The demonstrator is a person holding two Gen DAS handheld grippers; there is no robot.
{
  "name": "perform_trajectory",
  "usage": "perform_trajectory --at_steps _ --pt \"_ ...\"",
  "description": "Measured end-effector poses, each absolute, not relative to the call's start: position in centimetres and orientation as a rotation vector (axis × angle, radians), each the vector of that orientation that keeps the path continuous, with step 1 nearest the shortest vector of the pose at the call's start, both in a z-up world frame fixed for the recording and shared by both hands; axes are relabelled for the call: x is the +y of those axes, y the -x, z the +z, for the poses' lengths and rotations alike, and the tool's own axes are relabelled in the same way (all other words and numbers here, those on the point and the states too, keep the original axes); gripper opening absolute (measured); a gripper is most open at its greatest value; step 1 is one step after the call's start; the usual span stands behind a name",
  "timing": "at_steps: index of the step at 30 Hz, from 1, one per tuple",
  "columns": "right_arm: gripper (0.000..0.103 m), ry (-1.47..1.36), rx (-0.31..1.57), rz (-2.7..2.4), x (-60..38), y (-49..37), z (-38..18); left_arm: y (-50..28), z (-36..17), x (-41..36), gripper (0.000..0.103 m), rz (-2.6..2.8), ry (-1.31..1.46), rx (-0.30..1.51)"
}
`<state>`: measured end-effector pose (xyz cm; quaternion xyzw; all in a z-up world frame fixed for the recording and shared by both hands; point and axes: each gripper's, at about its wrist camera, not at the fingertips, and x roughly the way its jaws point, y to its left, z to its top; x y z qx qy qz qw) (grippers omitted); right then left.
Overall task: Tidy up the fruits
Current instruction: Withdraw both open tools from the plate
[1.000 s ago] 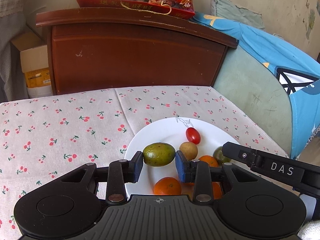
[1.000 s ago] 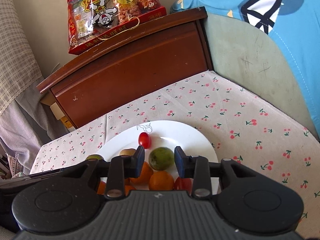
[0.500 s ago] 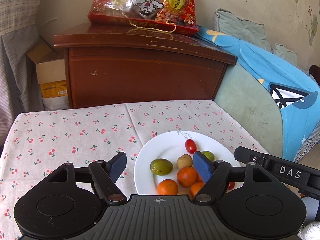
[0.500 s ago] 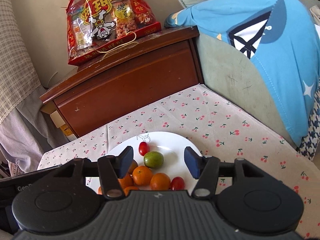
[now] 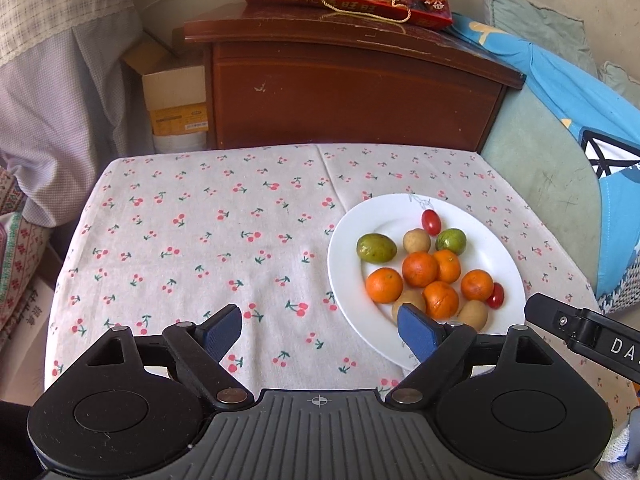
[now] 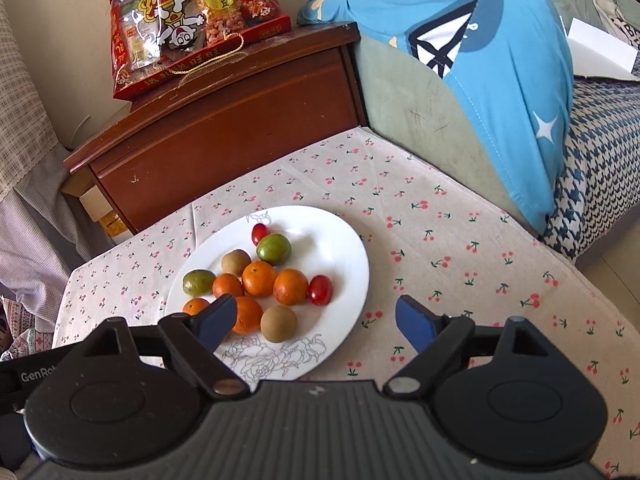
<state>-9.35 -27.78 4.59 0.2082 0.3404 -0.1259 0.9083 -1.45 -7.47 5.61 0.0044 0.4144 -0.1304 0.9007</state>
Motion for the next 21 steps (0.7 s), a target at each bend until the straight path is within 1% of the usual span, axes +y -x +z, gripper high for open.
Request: perform_trajectory --at_steps 5,7,21 --pt "0.092 -0.41 0.735 -0.267 -27.6 9.4 4.9 2.1 5.8 -7.9 0.088 -0.232 -0.036 0.872" --pt "0.095 -0.393 0.753 -0.272 -27.6 9.3 4.9 2.1 5.8 -8.0 0.088 -0.21 -0.036 0.883" --pt "0.095 -0.397 0.836 -0.284 -28.3 8.7 4.2 2.3 5.5 -9.1 0.088 -0.134 -0.094 0.905"
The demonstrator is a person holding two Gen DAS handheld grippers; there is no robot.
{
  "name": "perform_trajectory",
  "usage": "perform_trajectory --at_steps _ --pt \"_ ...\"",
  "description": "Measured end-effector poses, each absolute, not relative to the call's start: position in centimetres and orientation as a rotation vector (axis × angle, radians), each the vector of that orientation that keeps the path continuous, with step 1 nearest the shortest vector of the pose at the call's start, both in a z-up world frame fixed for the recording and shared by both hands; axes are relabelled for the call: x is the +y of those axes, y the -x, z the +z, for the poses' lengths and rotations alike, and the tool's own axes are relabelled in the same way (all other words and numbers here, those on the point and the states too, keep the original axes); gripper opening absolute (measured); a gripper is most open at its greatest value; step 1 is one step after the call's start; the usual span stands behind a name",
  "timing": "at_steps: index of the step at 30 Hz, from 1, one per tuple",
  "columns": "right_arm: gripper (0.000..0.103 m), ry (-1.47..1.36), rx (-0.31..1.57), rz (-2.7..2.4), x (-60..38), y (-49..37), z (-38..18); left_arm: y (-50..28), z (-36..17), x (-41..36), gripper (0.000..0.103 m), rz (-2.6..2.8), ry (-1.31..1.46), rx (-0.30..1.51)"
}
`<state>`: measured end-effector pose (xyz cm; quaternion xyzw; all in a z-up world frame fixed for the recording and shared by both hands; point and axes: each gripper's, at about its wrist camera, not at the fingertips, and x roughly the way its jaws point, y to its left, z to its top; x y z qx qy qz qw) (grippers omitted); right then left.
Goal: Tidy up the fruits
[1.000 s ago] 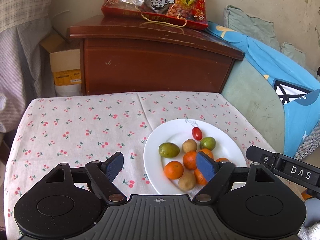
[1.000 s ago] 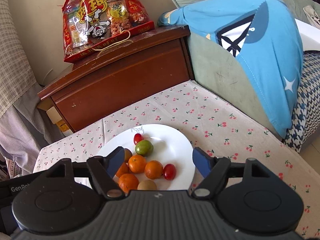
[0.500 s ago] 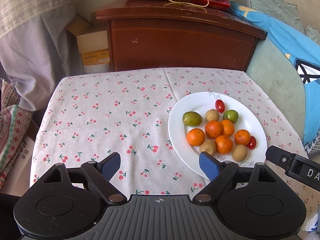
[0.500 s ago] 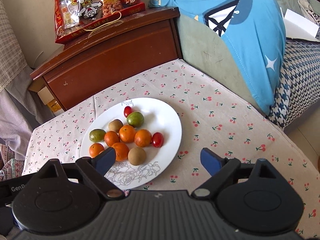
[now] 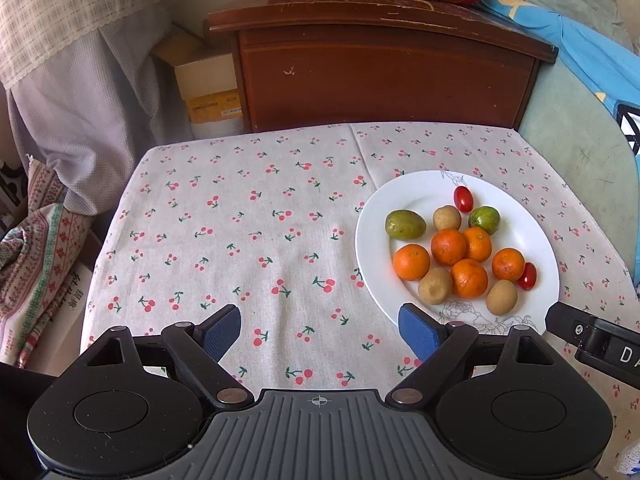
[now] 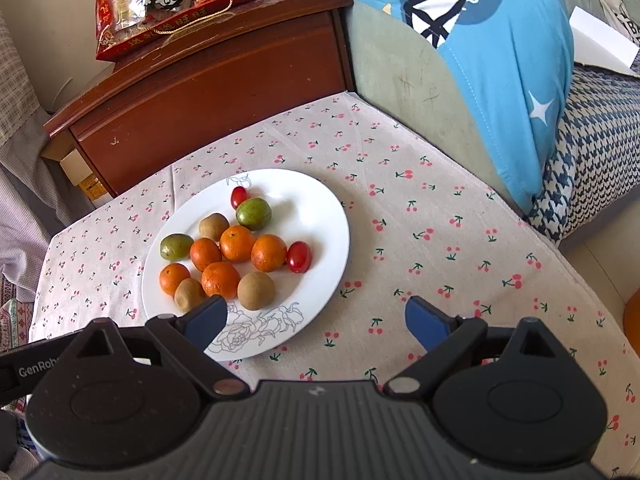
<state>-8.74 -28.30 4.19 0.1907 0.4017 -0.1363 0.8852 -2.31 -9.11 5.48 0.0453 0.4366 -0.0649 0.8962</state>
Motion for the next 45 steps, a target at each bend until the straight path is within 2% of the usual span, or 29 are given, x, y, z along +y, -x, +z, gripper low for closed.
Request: perform_trajectory --at_steps 45 --pt "0.095 -0.305 0.865 -0.282 -27.4 7.3 3.5 2.2 5.5 -11.2 0.088 -0.115 -0.226 0.889"
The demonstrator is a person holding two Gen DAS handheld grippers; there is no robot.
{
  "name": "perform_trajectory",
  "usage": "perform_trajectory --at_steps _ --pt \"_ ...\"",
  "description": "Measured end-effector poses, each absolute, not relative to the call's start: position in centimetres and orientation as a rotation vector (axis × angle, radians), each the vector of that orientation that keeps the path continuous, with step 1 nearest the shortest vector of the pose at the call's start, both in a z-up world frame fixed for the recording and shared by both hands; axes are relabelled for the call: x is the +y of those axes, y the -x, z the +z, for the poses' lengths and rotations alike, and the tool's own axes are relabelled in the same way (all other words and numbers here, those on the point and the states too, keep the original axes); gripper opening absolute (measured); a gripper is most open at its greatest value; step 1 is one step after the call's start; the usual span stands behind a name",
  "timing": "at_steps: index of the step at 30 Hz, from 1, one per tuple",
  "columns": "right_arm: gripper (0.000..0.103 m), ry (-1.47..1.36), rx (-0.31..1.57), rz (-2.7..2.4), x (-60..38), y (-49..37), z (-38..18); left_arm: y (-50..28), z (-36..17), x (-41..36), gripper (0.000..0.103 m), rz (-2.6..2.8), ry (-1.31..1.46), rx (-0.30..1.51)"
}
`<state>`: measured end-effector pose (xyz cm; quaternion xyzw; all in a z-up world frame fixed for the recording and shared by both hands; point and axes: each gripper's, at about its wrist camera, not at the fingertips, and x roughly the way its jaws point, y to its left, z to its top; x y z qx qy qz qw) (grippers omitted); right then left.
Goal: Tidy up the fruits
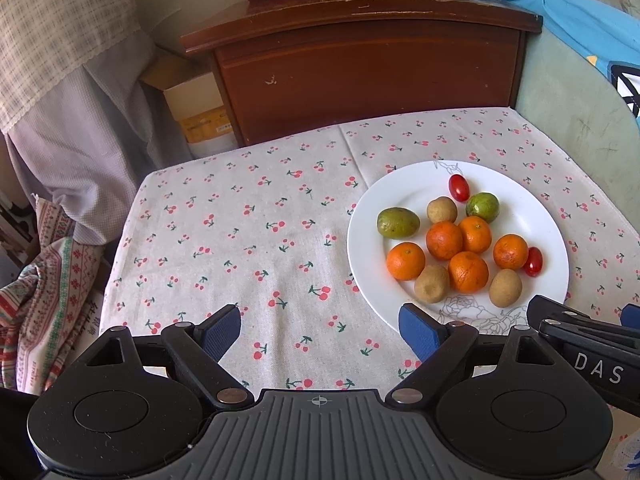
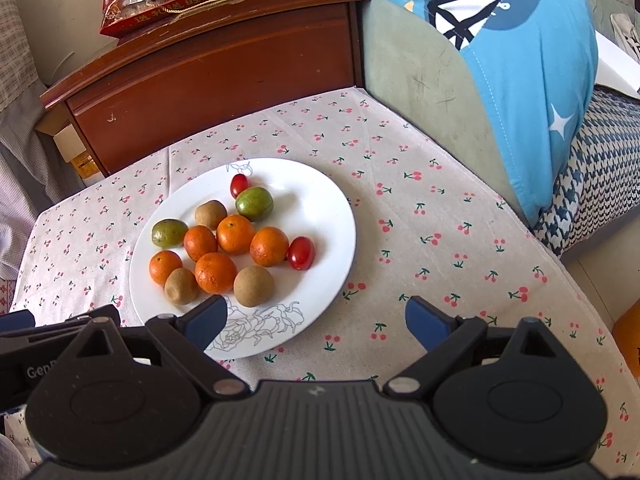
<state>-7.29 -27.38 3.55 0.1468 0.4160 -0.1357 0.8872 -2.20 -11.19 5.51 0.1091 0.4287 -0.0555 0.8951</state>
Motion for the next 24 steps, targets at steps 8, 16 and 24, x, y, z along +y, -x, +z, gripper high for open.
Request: perform_trajectory --at_steps 8,16,24 --pt "0.095 -0.296 0.858 -0.262 -27.0 7.2 3.7 2.4 5.7 -10.8 0.088 -0.105 -0.23 0.881" --pt "0.095 -0.271 0.846 -0.249 -26.2 7.3 3.8 2.6 5.9 -10.0 0.088 -0.089 -0.228 0.88" --pt "0.096 -0.217 0.851 -0.223 -24.7 7.4 3.7 3.2 5.5 -8.6 0.088 -0.071 -0.222 0.897"
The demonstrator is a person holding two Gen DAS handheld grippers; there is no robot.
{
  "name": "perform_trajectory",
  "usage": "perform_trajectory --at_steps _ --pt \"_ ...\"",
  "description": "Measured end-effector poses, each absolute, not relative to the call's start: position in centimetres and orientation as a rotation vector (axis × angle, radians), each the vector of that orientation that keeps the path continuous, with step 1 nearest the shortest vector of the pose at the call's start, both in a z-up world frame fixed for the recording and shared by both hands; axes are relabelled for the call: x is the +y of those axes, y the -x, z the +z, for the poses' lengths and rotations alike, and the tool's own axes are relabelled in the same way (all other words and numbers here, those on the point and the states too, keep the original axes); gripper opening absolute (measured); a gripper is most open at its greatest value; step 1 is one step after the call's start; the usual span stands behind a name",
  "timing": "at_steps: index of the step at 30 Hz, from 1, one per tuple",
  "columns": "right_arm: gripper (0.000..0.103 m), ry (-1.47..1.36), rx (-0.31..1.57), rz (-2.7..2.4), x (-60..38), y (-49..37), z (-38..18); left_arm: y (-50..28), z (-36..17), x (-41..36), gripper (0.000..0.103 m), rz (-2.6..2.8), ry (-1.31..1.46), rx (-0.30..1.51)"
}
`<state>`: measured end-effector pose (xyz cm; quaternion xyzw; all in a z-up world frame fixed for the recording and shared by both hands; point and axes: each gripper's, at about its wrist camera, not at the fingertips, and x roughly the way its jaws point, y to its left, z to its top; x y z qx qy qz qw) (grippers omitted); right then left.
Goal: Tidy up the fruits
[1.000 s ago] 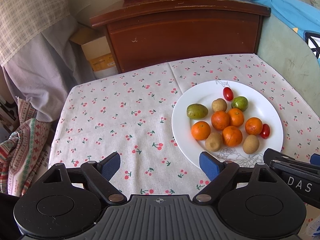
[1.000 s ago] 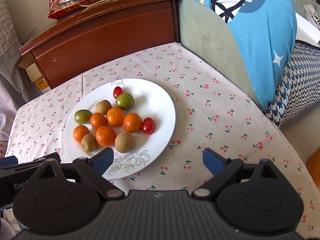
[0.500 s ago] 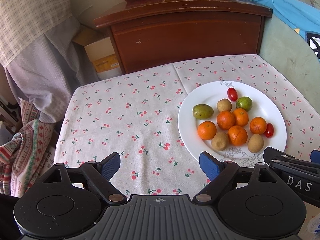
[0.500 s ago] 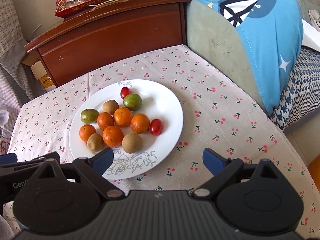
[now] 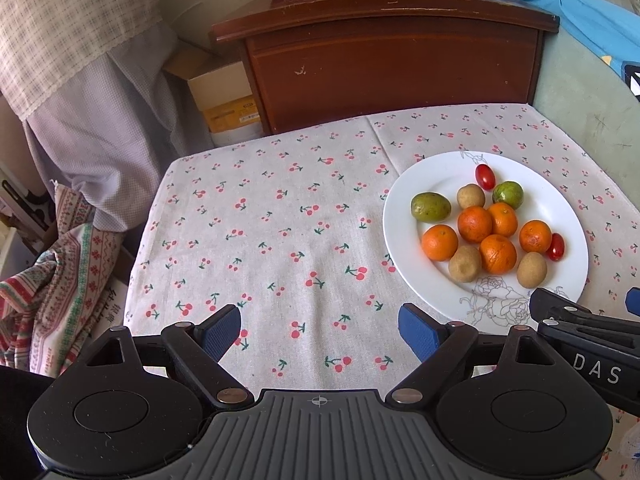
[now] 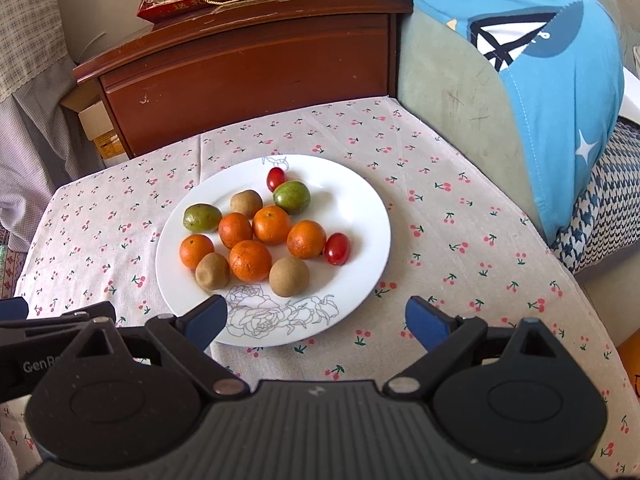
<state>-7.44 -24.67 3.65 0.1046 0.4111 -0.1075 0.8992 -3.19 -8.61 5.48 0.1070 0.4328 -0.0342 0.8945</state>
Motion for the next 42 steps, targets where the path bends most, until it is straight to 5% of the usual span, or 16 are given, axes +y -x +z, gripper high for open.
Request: perform_trajectory --at_steps 42 --pt "0.102 -0.07 0.751 0.134 -15.5 12.8 -1.5 5.5 2.1 1.2 0.088 -0.107 -0.037 0.919"
